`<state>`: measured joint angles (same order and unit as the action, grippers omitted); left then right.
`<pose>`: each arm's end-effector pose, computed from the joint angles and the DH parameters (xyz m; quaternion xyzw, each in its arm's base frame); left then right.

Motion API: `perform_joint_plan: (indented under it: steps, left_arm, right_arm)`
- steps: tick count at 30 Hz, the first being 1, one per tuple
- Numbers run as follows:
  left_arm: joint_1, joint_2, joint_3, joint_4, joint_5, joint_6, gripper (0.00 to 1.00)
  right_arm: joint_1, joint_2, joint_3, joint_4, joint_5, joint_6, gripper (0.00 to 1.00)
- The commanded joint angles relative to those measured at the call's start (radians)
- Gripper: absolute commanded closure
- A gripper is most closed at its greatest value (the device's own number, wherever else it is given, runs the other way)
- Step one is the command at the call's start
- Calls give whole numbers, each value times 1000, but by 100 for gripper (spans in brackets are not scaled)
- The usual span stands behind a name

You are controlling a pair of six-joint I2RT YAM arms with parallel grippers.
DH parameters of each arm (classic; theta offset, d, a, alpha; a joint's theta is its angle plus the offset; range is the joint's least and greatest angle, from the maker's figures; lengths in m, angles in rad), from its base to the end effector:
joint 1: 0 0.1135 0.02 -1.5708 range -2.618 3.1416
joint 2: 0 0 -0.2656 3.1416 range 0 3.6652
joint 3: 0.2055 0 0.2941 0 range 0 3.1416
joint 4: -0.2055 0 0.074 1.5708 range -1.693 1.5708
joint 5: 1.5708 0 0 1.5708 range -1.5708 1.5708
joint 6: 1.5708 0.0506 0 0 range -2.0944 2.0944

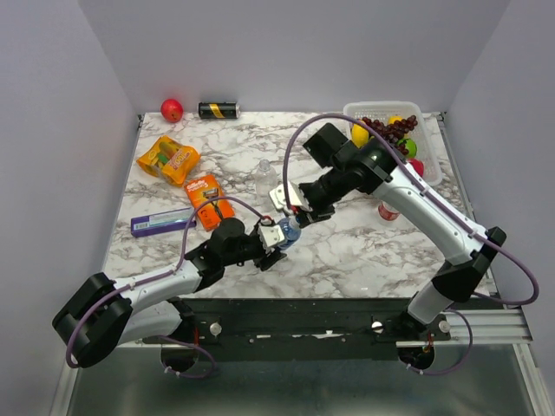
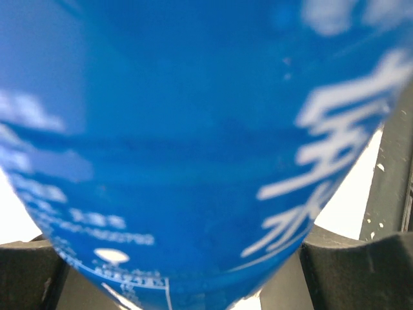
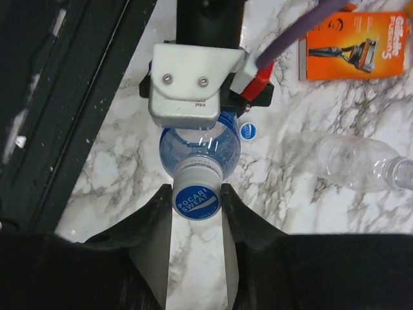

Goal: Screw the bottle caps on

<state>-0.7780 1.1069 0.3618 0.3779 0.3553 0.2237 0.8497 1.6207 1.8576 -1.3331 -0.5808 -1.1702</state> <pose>0.1777 -0.1998 0.1563 0.4773 0.6636 -0.2926 0.4961 0.2117 0.2828 0.4012 -0.8244 0.4384 0.2388 0.2668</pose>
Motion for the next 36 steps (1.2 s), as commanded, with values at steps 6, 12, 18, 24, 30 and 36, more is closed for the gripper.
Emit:
perform_joint_plan:
  steps: [6,12,18,24,30,36]
  left_arm:
    - [-4,8,124,230,-403,-290,100]
    - [-4,39,186,142,-553,-337,100]
    - [-4,85,213,53,-621,-340,100]
    - [-4,106,198,18,-613,-330,100]
    - [-4,131,190,-50,-523,-297,100]
    - [-4,140,181,-102,-362,-265,100]
  right_arm:
    - [-72,232,156,-35,-172,653,75]
    - [-127,329,215,8,-195,989,80]
    - [-126,329,157,20,-96,1139,87]
    - [-132,357,253,8,-119,1112,55]
    - [-185,341,527,-12,-94,1049,33]
    - [-205,190,477,55,-223,924,25]
